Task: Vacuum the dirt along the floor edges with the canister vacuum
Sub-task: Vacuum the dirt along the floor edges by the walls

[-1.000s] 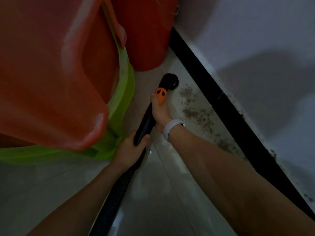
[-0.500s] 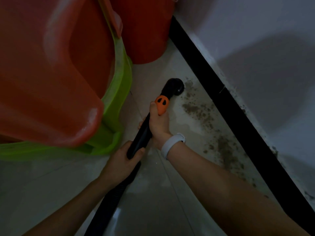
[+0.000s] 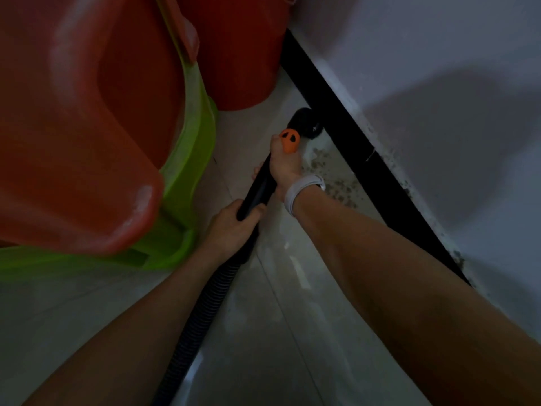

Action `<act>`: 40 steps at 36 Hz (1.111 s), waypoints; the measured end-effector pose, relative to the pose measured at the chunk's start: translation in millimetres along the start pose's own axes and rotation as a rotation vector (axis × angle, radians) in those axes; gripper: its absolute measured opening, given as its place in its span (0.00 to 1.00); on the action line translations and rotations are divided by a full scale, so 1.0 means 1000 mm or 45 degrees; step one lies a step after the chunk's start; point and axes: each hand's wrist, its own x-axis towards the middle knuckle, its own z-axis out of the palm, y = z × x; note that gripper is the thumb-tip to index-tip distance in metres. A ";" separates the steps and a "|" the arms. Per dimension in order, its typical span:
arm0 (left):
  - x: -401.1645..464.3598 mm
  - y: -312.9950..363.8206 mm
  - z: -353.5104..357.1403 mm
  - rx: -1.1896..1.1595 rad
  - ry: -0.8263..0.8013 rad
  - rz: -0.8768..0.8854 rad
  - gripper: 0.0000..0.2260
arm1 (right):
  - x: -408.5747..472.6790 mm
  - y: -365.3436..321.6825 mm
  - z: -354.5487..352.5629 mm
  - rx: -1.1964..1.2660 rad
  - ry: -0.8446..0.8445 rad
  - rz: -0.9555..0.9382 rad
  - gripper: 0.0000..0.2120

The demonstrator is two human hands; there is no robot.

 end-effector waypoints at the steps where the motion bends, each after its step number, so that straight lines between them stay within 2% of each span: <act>1: -0.001 0.001 0.001 0.003 0.002 0.002 0.10 | -0.003 -0.002 -0.002 -0.002 0.002 -0.009 0.38; 3: -0.004 0.000 0.003 0.018 -0.011 0.010 0.09 | -0.005 -0.002 -0.006 0.002 -0.003 -0.019 0.32; 6: -0.007 -0.001 0.005 0.066 -0.052 0.022 0.09 | 0.001 0.009 -0.011 -0.015 0.026 -0.019 0.35; 10: -0.012 -0.005 0.005 0.085 -0.079 0.027 0.12 | -0.018 0.008 -0.020 0.001 0.052 -0.038 0.26; 13: -0.019 -0.008 0.006 0.097 -0.102 0.038 0.11 | -0.034 0.007 -0.029 0.076 0.043 -0.031 0.16; 16: -0.026 -0.013 0.007 0.119 -0.132 0.034 0.10 | -0.043 0.013 -0.036 0.182 0.048 0.009 0.13; 23: -0.042 -0.021 0.012 0.117 -0.187 0.063 0.05 | -0.063 0.023 -0.053 0.268 0.058 0.065 0.13; 40: -0.069 -0.028 0.020 0.221 -0.280 0.079 0.09 | -0.098 0.036 -0.080 0.311 0.148 0.122 0.12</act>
